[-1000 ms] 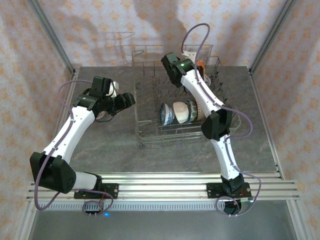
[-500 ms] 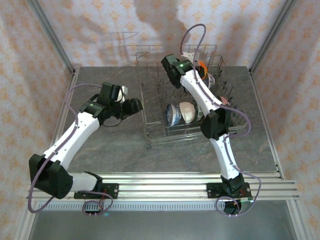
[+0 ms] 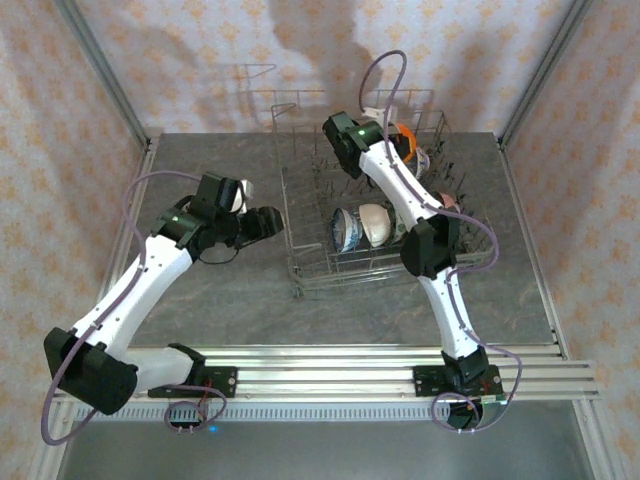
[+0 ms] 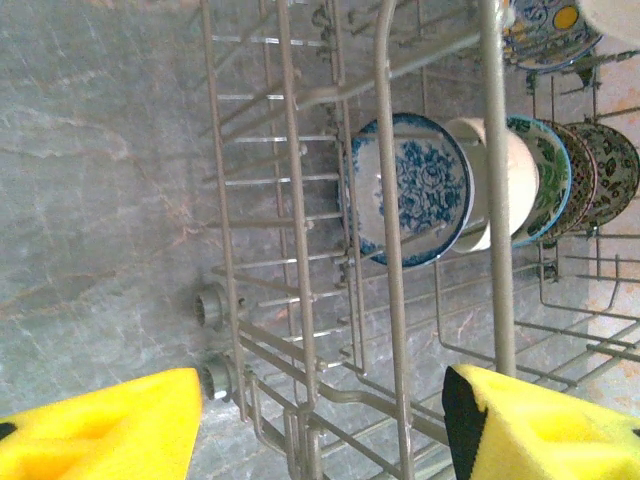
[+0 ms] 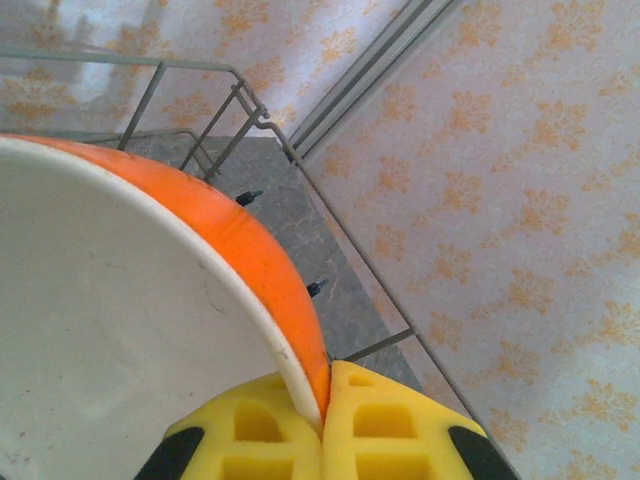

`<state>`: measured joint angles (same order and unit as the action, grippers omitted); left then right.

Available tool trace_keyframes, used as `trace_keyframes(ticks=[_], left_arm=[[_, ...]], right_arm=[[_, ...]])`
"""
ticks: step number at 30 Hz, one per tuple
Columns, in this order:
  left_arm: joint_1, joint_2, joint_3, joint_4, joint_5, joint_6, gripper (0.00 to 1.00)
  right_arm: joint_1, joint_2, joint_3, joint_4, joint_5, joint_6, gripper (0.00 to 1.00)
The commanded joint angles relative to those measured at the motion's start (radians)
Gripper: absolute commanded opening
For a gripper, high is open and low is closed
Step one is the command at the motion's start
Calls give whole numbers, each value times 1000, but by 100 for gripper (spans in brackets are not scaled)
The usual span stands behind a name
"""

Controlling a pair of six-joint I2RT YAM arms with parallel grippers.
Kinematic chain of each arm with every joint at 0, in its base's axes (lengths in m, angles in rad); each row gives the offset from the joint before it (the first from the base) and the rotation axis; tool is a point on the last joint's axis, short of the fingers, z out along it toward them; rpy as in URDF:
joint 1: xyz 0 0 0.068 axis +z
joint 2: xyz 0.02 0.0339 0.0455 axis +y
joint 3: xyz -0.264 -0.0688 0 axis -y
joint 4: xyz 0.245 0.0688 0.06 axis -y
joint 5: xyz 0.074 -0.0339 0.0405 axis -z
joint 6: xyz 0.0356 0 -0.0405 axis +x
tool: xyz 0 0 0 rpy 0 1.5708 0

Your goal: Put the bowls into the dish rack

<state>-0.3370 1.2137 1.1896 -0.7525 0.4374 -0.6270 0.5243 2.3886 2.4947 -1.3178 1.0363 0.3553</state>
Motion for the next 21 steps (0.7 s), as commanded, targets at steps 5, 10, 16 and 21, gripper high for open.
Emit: trace_keyframes(ticks=[5, 10, 16, 21], left_arm=[[45, -39, 18, -52, -42, 41, 67], [47, -36, -3, -40, -33, 30, 68], [47, -18, -4, -11, -15, 19, 69], [35, 16, 4, 11, 21, 13, 69]], right_arm=[[-3, 86, 52, 8, 53, 5, 0], [-1, 131, 93, -26, 83, 54, 0], [0, 148, 111, -41, 87, 86, 0], [10, 163, 124, -2, 91, 40, 0]])
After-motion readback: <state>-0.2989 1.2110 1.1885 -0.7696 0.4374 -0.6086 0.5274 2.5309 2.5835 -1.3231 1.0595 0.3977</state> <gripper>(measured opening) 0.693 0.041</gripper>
